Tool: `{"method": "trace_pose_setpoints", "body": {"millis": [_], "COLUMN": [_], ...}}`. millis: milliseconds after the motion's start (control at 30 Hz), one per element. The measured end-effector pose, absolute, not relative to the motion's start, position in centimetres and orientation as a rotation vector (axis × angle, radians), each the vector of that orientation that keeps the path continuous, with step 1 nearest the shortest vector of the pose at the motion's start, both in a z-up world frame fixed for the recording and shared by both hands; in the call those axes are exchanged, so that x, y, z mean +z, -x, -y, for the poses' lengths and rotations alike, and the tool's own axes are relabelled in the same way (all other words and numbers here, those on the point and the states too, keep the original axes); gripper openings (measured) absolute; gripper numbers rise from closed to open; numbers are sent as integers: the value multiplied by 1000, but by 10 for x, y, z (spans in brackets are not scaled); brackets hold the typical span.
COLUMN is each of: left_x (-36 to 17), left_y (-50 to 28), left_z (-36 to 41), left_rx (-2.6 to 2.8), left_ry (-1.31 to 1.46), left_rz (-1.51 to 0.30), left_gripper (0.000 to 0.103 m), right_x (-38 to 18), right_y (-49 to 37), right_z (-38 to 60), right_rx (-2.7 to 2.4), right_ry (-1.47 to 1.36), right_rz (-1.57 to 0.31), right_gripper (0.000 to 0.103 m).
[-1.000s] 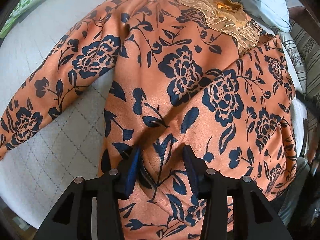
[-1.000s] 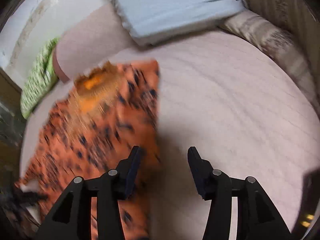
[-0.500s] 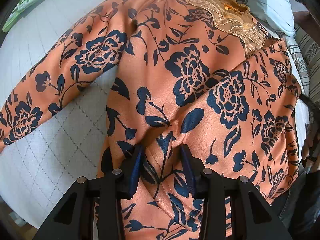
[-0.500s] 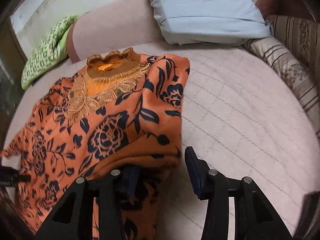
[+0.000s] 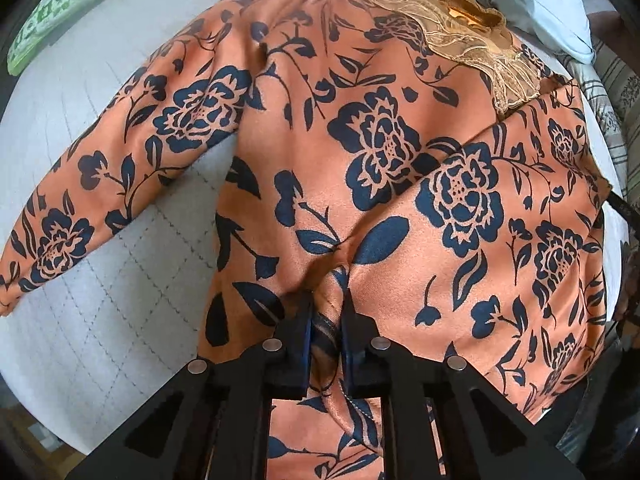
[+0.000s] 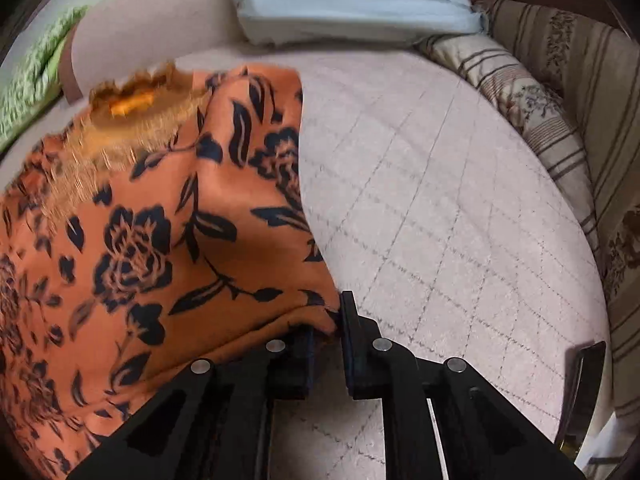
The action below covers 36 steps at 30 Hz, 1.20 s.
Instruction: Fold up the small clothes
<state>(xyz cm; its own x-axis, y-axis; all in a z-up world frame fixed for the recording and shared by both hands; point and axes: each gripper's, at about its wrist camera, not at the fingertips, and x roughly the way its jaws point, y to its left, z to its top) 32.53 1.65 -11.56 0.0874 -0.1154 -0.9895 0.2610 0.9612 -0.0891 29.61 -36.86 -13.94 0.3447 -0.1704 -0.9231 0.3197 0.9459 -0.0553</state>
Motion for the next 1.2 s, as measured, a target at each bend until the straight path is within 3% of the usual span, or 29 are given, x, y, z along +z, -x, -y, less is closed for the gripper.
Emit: {"method": "trace_pose_setpoints", "body": {"millis": [100,200,267,333,500,567,633,1033,1100,1133,1167,1200], "left_x": [-111,-87,-61,-42,-24,-31,-44,-68,-85,-94,-98,-100], "left_y": [-328,-332,-336,-338,-327,-318,-306,-262,-274,-282,-287,-288], "left_z": [-18,-31,-57,-88,-150,-173,-206,-296,-306,-309,-308,-306], "left_rx": [-307,-383,-402,-340,-41,36,139,484,445,423,412,403], "left_ry": [-94,-2,128,281,434,546,684,891,981,992,991,995], "left_rz": [-1463,-1414,-1333,-1243,-1069,-1054,-1039,-921,-955,-984,-1000,-1004], "left_gripper": [14,25,45,61,62,62,61,61,59,48,10,3], "right_x": [-133,-117,-91,-72,-23,-8,-2,-44,-53,-54,-56,-57], "right_y": [-290,-278,-256,-234,-205,-208,-216,-267,-272,-271,-270,-269], "right_z": [372,370,365,354,292,267,246,95,79,76,72,69], "right_rx": [-291,-245,-246,-257,-92,6,66,328,368,377,388,394], "right_ry": [-166,-204,-204,-202,-270,-312,-342,-240,-226,-224,-220,-207], "right_rz": [-1140,-1101,-1028,-983,-926,-893,-870,-1041,-1078,-1084,-1089,-1094], "right_gripper": [16,20,44,53,53,66,72,71,71,71,71,71]}}
